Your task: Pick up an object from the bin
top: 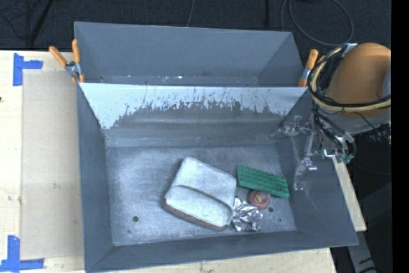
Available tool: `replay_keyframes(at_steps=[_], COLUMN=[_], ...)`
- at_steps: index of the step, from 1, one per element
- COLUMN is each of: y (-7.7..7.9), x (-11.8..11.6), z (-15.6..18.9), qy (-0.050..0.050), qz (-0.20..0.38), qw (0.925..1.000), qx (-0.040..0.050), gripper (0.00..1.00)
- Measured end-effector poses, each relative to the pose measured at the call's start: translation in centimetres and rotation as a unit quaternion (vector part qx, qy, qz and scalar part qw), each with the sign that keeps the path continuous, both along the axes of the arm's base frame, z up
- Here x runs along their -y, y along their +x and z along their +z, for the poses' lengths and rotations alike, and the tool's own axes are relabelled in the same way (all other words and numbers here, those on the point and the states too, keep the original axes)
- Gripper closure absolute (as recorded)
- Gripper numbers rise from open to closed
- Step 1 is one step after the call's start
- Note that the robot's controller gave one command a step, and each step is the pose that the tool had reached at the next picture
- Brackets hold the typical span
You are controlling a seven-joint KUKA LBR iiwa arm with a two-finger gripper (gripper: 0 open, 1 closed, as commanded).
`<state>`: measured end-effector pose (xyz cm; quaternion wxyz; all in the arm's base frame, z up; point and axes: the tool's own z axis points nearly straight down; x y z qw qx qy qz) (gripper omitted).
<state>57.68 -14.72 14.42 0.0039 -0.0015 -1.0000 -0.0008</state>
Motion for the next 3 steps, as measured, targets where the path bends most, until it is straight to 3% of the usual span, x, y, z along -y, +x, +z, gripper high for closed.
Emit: replay_keyframes(at_steps=[1, 2, 3], y=[-1.1, -1.0, 0.0], x=[-4.4, -4.4, -2.4], z=[-7.1, -6.7, 10.8], qy=[-0.003, -0.002, -0.002], qz=[-0.078, -0.077, -0.061], qw=[0.9969, 0.997, 0.9981], qx=[0.0047, 0.0049, 0.0086], gripper=[0.0, 1.0, 1.0])
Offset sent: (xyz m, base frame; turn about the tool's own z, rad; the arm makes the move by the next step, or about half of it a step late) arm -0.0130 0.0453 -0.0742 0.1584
